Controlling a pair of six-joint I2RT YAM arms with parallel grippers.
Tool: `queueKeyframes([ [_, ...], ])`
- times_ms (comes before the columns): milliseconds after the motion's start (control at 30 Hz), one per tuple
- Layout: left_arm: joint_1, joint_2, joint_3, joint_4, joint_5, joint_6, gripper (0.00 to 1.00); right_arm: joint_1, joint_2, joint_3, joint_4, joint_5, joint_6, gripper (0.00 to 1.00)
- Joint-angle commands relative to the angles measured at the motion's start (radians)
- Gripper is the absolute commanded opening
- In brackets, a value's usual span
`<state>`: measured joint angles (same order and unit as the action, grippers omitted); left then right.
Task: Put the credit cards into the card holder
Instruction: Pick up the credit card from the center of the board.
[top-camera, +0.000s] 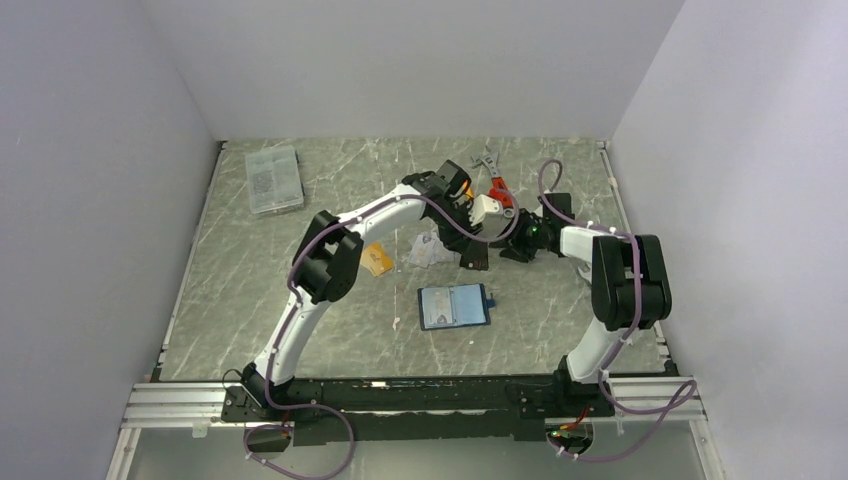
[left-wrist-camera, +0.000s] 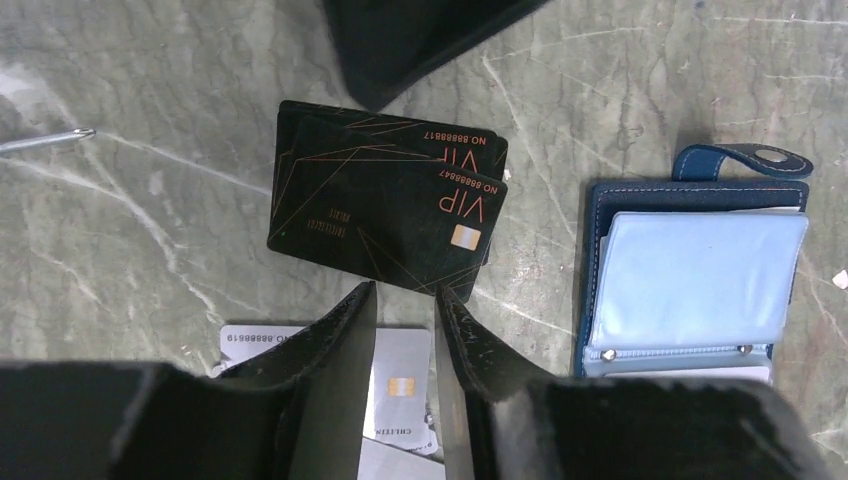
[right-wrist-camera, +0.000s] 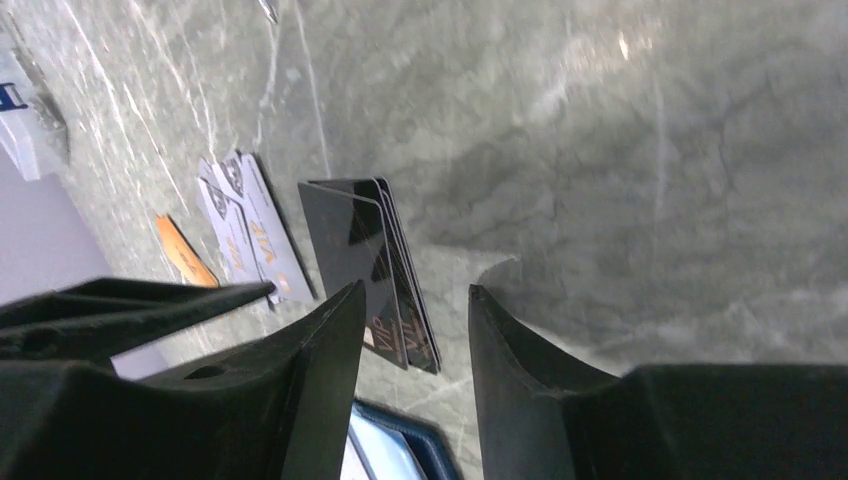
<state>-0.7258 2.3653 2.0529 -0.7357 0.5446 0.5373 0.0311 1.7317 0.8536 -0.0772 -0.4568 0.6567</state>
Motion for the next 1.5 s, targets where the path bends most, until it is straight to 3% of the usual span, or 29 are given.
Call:
queueKeyframes([
  [0, -0.001, -0.022, -0.022, 0.052, 0.001, 0.020, 0.32, -0.005, 0.056, 0.084, 0.073, 0.003, 0.011, 0.48],
  [133, -0.007, -0.006, -0.028, 0.047, -0.009, 0.041, 0.31, 0.004, 0.110, 0.157, 0.060, 0.074, 0.006, 0.53],
  [333, -0.007, -0.007, -0.073, 0.067, -0.033, 0.068, 0.26, 0.055, 0.158, 0.218, 0.039, 0.160, -0.021, 0.52],
  [700, -0.021, 0.014, -0.056, 0.015, -0.015, 0.114, 0.24, 0.087, 0.224, 0.252, 0.088, 0.136, -0.019, 0.27],
  [1467, -0.051, 0.010, -0.038, -0.069, -0.049, 0.196, 0.21, 0.108, 0.105, 0.066, 0.082, 0.142, -0.031, 0.19],
])
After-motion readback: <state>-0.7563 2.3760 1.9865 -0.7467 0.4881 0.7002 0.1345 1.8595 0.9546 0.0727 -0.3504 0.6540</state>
